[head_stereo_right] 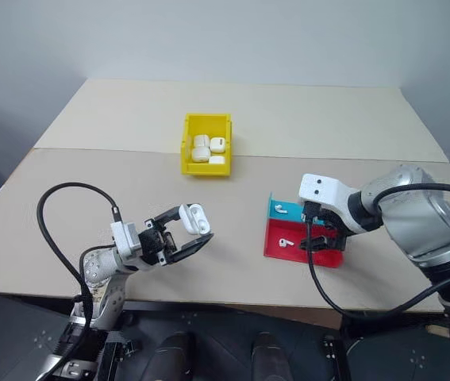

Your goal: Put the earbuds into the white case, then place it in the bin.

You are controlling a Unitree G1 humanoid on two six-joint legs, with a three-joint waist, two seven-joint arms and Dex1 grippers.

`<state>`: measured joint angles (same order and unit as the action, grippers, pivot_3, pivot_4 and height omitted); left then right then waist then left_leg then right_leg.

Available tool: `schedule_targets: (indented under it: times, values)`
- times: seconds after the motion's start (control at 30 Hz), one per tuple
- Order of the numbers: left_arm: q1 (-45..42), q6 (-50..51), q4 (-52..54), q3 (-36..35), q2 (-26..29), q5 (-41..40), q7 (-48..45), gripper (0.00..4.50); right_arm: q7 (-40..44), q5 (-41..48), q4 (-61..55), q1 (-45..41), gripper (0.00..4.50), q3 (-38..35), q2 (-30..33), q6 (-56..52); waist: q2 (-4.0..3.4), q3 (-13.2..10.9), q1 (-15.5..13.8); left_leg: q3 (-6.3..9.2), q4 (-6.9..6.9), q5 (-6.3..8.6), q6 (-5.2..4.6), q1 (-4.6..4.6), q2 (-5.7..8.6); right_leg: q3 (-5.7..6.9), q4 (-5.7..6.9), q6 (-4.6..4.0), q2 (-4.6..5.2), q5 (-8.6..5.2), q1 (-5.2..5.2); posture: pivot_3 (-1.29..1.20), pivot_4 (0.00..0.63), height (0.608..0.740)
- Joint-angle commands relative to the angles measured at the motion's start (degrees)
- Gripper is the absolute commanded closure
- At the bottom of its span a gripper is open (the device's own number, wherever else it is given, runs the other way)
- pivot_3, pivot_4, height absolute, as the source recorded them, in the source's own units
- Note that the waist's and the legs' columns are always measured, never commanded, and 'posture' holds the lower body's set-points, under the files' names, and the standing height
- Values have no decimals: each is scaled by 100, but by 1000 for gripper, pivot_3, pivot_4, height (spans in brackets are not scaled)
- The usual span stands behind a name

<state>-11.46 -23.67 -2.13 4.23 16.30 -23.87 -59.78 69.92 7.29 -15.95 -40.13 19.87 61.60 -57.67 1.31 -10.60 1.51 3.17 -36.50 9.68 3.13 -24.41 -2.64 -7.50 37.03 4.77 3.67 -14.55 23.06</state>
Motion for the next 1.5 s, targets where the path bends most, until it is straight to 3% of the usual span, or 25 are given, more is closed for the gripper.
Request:
schedule_targets:
  times: [0.03,0.1,0.27,0.33,0.53,0.63,1.5]
  values:
    - [3,-225,142,40,-32,-100,-134,1713,-230,-14,-260,-114,0,0,-15,-406,0,0,6,0,0,0,0,2,-1,0,0,2,-1,-1,-1,0,150,740]
    - [5,-245,172,71,-36,-100,-179,1713,-378,-28,-366,-32,606,59,-43,-538,0,0,15,0,-4,-1,-1,3,-5,0,0,14,-6,-7,-1,0,150,740]
    - [-11,-83,331,114,16,-95,-128,1713,-533,88,-542,34,606,137,-26,-748,0,0,64,0,-5,-1,-1,4,-10,-2,0,34,-13,-17,-1,0,150,740]
    - [-35,-16,392,118,10,-119,-87,1713,-666,80,-591,61,951,208,-95,-837,0,0,76,0,-5,-1,-1,3,-10,-2,0,34,-13,-17,-2,0,150,740]
    - [-26,140,517,135,28,-55,44,1713,-923,67,-471,59,951,402,-178,-1012,0,0,96,1,-5,-1,-1,5,-11,-2,0,35,-15,-17,-2,0,150,740]
    - [7,192,565,147,51,-38,76,1713,-1020,53,-414,62,1517,452,-190,-994,0,0,96,1,-5,-1,-2,3,-11,-2,-1,35,-15,-18,-1,0,150,740]
    - [219,628,905,235,197,191,533,1713,-1290,-30,169,-285,1517,1012,-536,-1019,0,0,106,2,-4,-1,-1,3,-12,-2,-2,35,-17,-19,0,0,150,740]
